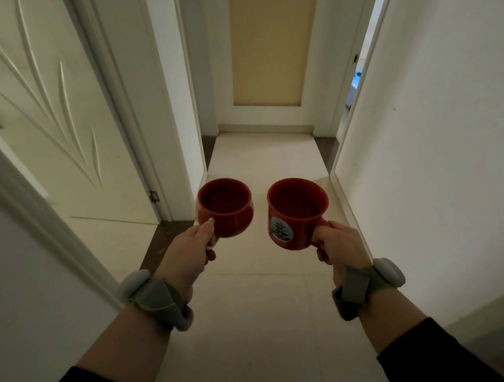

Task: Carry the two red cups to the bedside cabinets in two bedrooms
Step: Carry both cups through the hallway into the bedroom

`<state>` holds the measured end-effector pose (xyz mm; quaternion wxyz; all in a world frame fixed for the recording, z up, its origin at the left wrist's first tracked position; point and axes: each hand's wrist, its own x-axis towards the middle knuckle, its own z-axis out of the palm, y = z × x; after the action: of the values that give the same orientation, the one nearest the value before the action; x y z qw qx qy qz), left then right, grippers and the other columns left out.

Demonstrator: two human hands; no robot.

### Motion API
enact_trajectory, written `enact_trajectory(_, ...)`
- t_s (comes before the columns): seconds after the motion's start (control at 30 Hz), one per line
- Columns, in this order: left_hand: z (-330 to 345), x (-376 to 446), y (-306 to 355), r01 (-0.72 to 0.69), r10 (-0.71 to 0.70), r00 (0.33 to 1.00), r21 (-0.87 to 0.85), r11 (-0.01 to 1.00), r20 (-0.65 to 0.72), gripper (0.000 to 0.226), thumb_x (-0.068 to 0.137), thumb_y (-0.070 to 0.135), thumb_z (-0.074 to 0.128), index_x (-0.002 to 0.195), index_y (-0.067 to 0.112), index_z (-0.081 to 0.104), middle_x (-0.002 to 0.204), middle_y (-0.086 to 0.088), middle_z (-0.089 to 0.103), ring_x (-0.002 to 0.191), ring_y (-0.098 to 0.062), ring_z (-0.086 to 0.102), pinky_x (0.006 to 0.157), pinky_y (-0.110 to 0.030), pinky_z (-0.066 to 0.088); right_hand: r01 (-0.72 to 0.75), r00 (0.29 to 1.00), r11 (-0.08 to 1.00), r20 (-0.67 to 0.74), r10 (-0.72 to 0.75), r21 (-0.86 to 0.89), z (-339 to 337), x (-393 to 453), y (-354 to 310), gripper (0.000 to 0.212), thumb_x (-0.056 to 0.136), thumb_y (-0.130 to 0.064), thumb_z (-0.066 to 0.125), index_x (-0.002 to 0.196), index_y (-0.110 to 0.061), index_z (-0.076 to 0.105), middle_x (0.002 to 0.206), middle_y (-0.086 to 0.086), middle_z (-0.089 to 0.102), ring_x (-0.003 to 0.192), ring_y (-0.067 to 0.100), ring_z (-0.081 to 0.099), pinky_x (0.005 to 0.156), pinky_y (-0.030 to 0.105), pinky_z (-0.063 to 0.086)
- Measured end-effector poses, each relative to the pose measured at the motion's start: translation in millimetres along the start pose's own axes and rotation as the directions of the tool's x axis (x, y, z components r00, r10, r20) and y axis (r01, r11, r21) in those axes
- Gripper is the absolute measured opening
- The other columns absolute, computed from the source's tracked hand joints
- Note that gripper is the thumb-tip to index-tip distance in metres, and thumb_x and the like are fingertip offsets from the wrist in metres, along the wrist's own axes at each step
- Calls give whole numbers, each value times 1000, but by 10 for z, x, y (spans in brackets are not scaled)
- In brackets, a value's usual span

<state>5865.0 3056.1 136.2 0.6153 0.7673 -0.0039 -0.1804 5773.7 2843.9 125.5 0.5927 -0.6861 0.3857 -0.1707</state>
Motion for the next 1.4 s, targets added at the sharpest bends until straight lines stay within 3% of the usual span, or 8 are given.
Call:
enact_trajectory(0.27, 14, 1331, 443, 26, -27, 999, 20, 999, 30, 41, 93, 46, 41, 107, 12, 58, 73, -7, 54, 64, -16, 45, 59, -27, 38, -5, 999, 999, -34, 7, 38, 585, 984, -413, 9, 76, -5, 55, 67, -7, 58, 54, 10, 49, 47, 17, 41, 41, 23, 34)
enact_trajectory(0.43, 185, 2194, 661, 104, -103, 993, -23, 994, 50, 42, 91, 48, 43, 104, 11, 59, 72, -6, 53, 62, -16, 44, 57, -26, 39, 9, 999, 1000, -39, -9, -7, 814, 1797, -592, 14, 76, -6, 55, 62, -6, 55, 52, 13, 48, 46, 20, 40, 41, 24, 32)
enact_trajectory(0.83, 908, 4048, 1361, 124, -130, 991, -127, 984, -38, 33, 92, 45, 45, 83, 17, 60, 64, -3, 53, 55, -14, 42, 54, -26, 36, 33, 998, 995, 65, -27, -93, 1125, 4075, -1241, 16, 76, -6, 54, 61, -4, 50, 52, 14, 45, 47, 21, 40, 47, 28, 29)
enact_trajectory(1.17, 1177, 5644, 1867, 125, -131, 990, -107, 986, -49, 35, 93, 43, 45, 91, 13, 61, 68, -5, 52, 58, -14, 41, 54, -26, 36, 43, 999, 992, 36, -38, -122, 1685, 5675, -1650, 16, 74, -8, 55, 59, -4, 51, 53, 18, 48, 50, 26, 41, 51, 33, 31)
enact_trajectory(1.4, 1331, 6979, 2293, 91, -93, 995, -91, 992, -27, 40, 93, 44, 43, 109, 11, 59, 76, -8, 54, 65, -17, 45, 60, -28, 40, 32, 998, 992, 64, -25, -125, 2150, 6808, -2082, 16, 77, -7, 54, 62, -4, 50, 56, 17, 49, 48, 20, 42, 49, 27, 34)
